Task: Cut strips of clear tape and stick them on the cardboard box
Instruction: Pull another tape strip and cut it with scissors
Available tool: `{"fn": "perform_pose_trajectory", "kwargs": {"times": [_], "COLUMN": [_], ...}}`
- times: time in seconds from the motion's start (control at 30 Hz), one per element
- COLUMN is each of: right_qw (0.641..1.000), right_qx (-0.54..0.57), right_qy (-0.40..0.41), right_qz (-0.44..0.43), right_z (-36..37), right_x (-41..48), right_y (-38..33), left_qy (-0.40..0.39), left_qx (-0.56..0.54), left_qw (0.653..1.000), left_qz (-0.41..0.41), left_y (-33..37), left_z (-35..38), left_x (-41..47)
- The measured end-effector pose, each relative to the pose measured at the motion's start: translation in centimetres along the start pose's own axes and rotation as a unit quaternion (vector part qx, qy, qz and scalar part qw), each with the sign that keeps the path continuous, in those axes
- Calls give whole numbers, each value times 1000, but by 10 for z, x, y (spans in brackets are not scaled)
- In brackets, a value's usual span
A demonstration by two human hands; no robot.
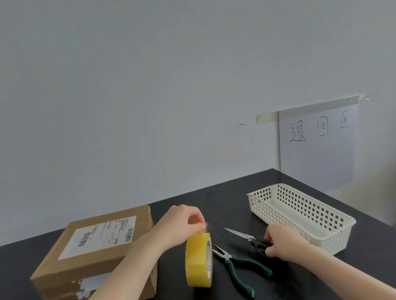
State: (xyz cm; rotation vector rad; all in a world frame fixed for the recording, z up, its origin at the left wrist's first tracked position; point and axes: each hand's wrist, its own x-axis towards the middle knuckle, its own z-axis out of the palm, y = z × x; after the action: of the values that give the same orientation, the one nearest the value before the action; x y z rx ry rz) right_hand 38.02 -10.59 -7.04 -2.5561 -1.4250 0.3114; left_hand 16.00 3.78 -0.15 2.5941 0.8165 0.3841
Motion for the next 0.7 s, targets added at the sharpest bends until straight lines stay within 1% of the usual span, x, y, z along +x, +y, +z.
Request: {"fn": "perform_pose_trajectory", "kwargs": {"times": [0.1,0.2,0.27,0.37,0.43,0.57,0.7], "right_qw": [994,971,938,874,851,841,839], "right_qx": [105,239,345,486,525,540,543], "right_qy": [12,17,21,17,12,12,10], "right_qz": [-14,-24,-20,-19,-21,-35,-42], "right_z": [-4,-8,-7,-6,-6,-4,2], "right_x": [0,-3,-4,-6,-7,-3,3], "right_y": [4,1,-5,-15,-24,-40,-56], "left_qy": [-12,-17,-18,-20,-24,-18,3], "left_qx": [-14,-14,-15,-12,-2,22,26], "left_qw": [1000,1000,1000,1000,1000,1000,1000], "left_qz": [-5,-7,-6,-5,-6,-6,-2], "left_y": [-2,-3,-2,0,1,-2,-5], "left_z": [-3,-3,-3,-4,-5,-5,-1], "left_x": [2,3,3,3,2,0,-2]}}
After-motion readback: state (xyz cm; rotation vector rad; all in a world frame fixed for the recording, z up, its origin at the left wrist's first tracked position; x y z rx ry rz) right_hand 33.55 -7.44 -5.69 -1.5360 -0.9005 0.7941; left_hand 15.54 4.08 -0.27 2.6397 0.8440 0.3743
